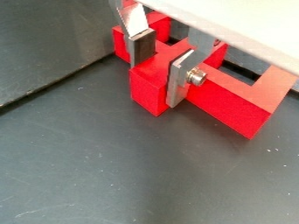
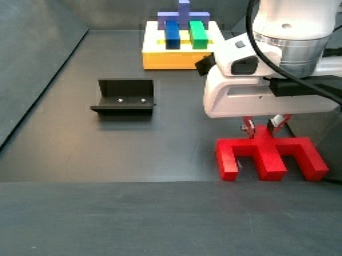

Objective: Pick up the red object. Move up. Place the red object on the fixture. Regrasp the red object. Move to above the board. Insert the red object.
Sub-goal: Pick up the red object, then move up.

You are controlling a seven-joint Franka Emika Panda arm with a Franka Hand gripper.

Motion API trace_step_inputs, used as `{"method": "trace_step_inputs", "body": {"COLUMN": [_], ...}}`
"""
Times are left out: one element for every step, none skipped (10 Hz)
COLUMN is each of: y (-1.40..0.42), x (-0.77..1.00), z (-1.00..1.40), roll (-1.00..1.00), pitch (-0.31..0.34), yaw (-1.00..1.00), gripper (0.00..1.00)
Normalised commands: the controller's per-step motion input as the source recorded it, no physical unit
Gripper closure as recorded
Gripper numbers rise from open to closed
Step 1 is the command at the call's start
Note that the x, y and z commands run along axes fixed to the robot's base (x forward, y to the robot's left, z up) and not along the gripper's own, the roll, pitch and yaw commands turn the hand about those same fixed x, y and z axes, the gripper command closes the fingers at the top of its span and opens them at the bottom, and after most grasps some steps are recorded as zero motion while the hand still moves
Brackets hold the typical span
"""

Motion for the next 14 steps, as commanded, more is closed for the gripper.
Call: {"method": "trace_step_inputs", "body": {"y": [0.00, 0.00, 0.00, 0.00, 0.00, 0.00, 0.00, 0.00, 0.00, 0.00, 0.00, 0.00, 0.00, 0.00], "x": [0.00, 0.00, 0.00, 0.00, 0.00, 0.00, 0.00, 0.00, 0.00, 0.00, 0.00, 0.00, 0.00, 0.00], "z": [0.00, 0.00, 0.00, 0.00, 0.00, 0.00, 0.00, 0.00, 0.00, 0.00, 0.00, 0.00, 0.00, 0.83], "roll": [0.00, 0.00, 0.00, 0.00, 0.00, 0.00, 0.00, 0.00, 0.00, 0.00, 0.00, 0.00, 0.00, 0.00], "pitch": [0.000, 0.000, 0.000, 0.000, 0.000, 0.000, 0.000, 0.000, 0.000, 0.000, 0.000, 0.000, 0.000, 0.000], "yaw": [0.00, 0.00, 0.00, 0.00, 0.00, 0.00, 0.00, 0.00, 0.00, 0.00, 0.00, 0.00, 0.00, 0.00], "gripper": [1.00, 1.00, 1.00, 1.00, 1.00, 1.00, 1.00, 1.00, 1.00, 1.00, 1.00, 1.00, 1.00, 1.00]}}
